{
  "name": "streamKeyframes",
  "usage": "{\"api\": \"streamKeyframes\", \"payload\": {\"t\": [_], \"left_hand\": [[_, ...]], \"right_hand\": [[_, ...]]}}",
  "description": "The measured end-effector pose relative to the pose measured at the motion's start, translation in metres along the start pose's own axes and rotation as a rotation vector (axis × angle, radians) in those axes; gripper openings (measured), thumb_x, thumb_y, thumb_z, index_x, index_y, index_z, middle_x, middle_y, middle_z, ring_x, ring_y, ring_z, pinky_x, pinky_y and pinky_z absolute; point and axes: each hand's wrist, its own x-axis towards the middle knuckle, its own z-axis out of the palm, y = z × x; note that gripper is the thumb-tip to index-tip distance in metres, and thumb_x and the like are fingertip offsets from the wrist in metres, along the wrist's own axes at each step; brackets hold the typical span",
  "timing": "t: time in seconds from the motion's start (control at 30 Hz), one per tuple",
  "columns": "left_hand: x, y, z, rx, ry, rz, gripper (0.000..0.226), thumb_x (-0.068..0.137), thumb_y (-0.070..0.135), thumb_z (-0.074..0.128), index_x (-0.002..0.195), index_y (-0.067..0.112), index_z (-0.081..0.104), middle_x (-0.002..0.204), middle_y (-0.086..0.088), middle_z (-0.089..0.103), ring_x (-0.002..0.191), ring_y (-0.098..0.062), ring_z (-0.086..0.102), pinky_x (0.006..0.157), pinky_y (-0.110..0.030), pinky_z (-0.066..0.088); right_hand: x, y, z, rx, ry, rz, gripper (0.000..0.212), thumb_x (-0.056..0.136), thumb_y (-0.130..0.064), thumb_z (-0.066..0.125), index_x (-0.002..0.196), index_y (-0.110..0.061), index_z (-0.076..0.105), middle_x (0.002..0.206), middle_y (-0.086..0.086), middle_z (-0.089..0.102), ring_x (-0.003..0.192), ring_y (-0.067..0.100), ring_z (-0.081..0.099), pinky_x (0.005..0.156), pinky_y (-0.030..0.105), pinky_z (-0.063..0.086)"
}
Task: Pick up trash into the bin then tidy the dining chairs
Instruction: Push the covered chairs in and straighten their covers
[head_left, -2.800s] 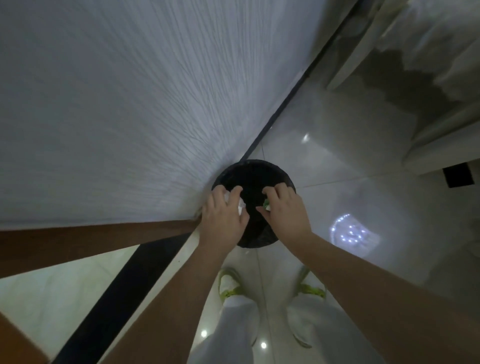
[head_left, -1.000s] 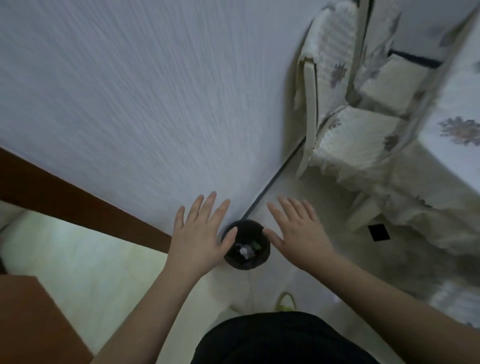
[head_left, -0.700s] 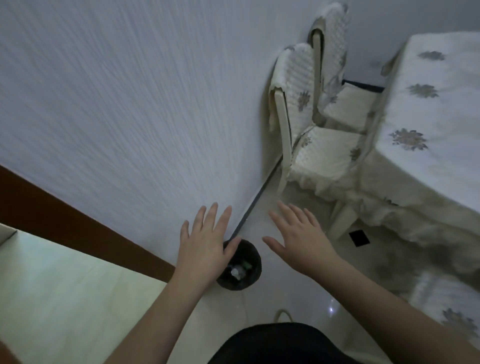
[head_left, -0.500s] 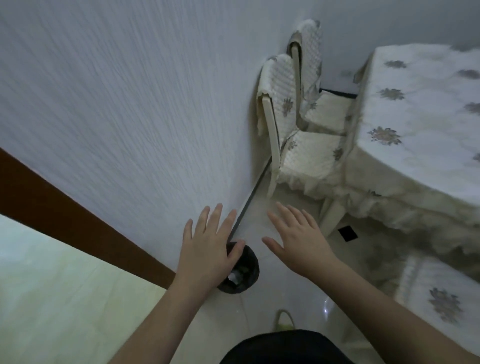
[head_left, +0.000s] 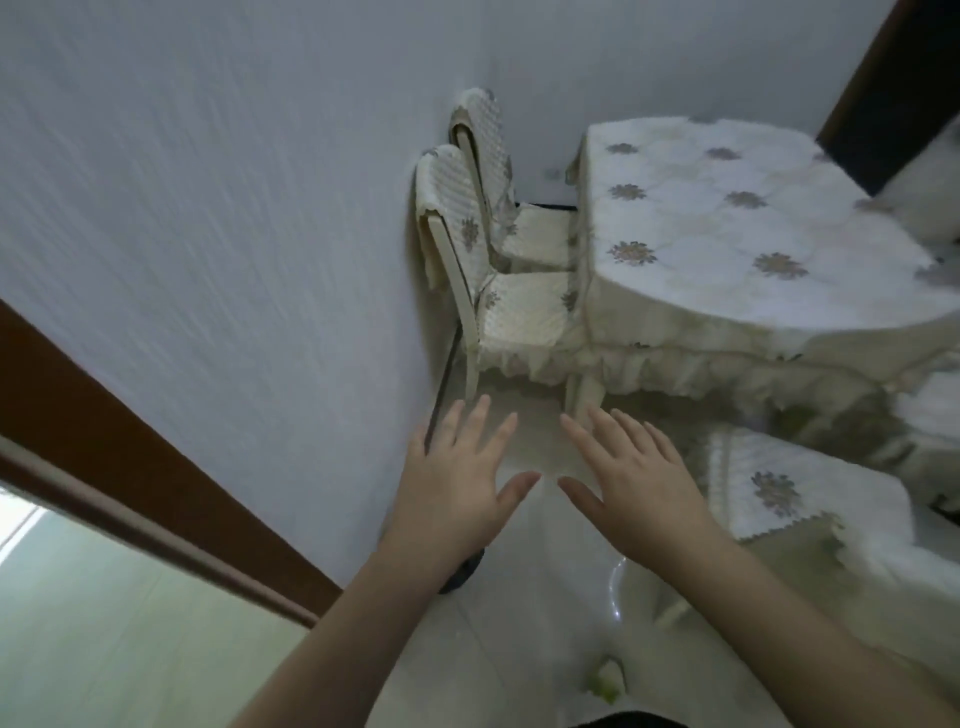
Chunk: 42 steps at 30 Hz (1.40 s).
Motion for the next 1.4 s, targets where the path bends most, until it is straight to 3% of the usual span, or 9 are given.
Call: {"api": "streamKeyframes", "payload": {"t": [0.13, 0.33, 0.53, 0.63, 0.8, 0.9, 1.03, 1.17, 1.4], "left_hand": [[0.004, 0.04, -0.009, -0.022, 0.049, 0.105, 0.073, 0.086, 0.071, 0.005, 0.15, 0.038, 0.014, 0.161, 0.003, 0.008, 0.147, -0.02, 0.007, 0.116, -0.049, 0.01], [-0.002, 0.11, -0.026, -0.018, 0.071, 0.278, 0.071, 0.086, 0.07, 0.002, 0.15, 0.039, 0.005, 0.161, 0.005, 0.001, 0.147, -0.018, -0.001, 0.117, -0.046, 0.004], [-0.016, 0.198, -0.034, -0.017, 0.091, 0.448, 0.074, 0.082, 0.066, 0.0, 0.15, 0.039, 0.009, 0.161, 0.003, 0.005, 0.147, -0.018, 0.002, 0.118, -0.046, 0.008], [-0.037, 0.248, -0.031, -0.015, 0.088, 0.522, 0.074, 0.082, 0.067, 0.0, 0.15, 0.038, 0.011, 0.161, 0.003, 0.007, 0.147, -0.018, 0.003, 0.117, -0.047, 0.011], [-0.081, 0.316, -0.024, -0.003, 0.048, 0.609, 0.069, 0.087, 0.065, 0.011, 0.15, 0.037, 0.013, 0.161, 0.002, 0.011, 0.147, -0.018, 0.007, 0.116, -0.047, 0.015], [-0.103, 0.349, -0.015, -0.002, 0.071, 0.653, 0.066, 0.089, 0.062, 0.019, 0.149, 0.035, 0.022, 0.159, 0.0, 0.019, 0.146, -0.02, 0.015, 0.114, -0.048, 0.02], [-0.124, 0.38, 0.0, 0.011, 0.057, 0.694, 0.059, 0.094, 0.052, 0.034, 0.149, 0.035, 0.022, 0.16, 0.001, 0.017, 0.147, -0.018, 0.013, 0.116, -0.043, 0.013], [-0.138, 0.4, 0.007, -0.006, 0.128, 0.743, 0.058, 0.088, 0.054, 0.038, 0.139, 0.029, 0.046, 0.147, -0.005, 0.044, 0.137, -0.025, 0.039, 0.108, -0.046, 0.033], [-0.127, 0.42, 0.021, -0.062, 0.13, 0.817, 0.061, 0.088, 0.055, 0.035, 0.138, 0.024, 0.049, 0.143, -0.009, 0.049, 0.132, -0.029, 0.045, 0.104, -0.046, 0.04]], "right_hand": [[-0.036, 0.027, -0.013, -0.012, 0.053, 0.151, 0.067, 0.089, -0.063, 0.023, 0.146, -0.03, 0.034, 0.15, 0.004, 0.039, 0.135, 0.027, 0.04, 0.109, 0.044, 0.03], [-0.104, 0.068, -0.026, 0.004, 0.124, 0.318, 0.069, 0.088, -0.065, 0.015, 0.15, -0.034, 0.018, 0.158, 0.0, 0.022, 0.143, 0.023, 0.023, 0.115, 0.042, 0.018], [-0.192, 0.108, -0.03, 0.043, 0.229, 0.519, 0.065, 0.088, -0.06, 0.027, 0.141, -0.025, 0.043, 0.143, 0.008, 0.048, 0.129, 0.029, 0.048, 0.105, 0.045, 0.037], [-0.246, 0.129, -0.03, 0.038, 0.257, 0.589, 0.064, 0.088, -0.058, 0.029, 0.14, -0.024, 0.046, 0.142, 0.007, 0.049, 0.128, 0.03, 0.049, 0.103, 0.045, 0.039], [-0.339, 0.158, -0.027, 0.076, 0.267, 0.714, 0.068, 0.088, -0.061, 0.025, 0.146, -0.027, 0.034, 0.149, 0.004, 0.04, 0.133, 0.026, 0.041, 0.105, 0.043, 0.034], [-0.383, 0.172, -0.02, 0.077, 0.278, 0.764, 0.067, 0.088, -0.06, 0.028, 0.144, -0.024, 0.038, 0.145, 0.007, 0.045, 0.129, 0.03, 0.044, 0.101, 0.046, 0.038], [-0.423, 0.177, -0.016, 0.099, 0.331, 0.808, 0.064, 0.09, -0.059, 0.029, 0.141, -0.021, 0.042, 0.143, 0.01, 0.046, 0.128, 0.032, 0.043, 0.102, 0.046, 0.038], [-0.443, 0.182, -0.015, 0.09, 0.357, 0.821, 0.064, 0.09, -0.058, 0.03, 0.141, -0.02, 0.041, 0.143, 0.01, 0.045, 0.13, 0.033, 0.042, 0.103, 0.047, 0.038], [-0.459, 0.19, -0.008, 0.061, 0.357, 0.889, 0.066, 0.088, -0.058, 0.032, 0.143, -0.022, 0.037, 0.147, 0.01, 0.042, 0.134, 0.032, 0.039, 0.106, 0.043, 0.034]]}}
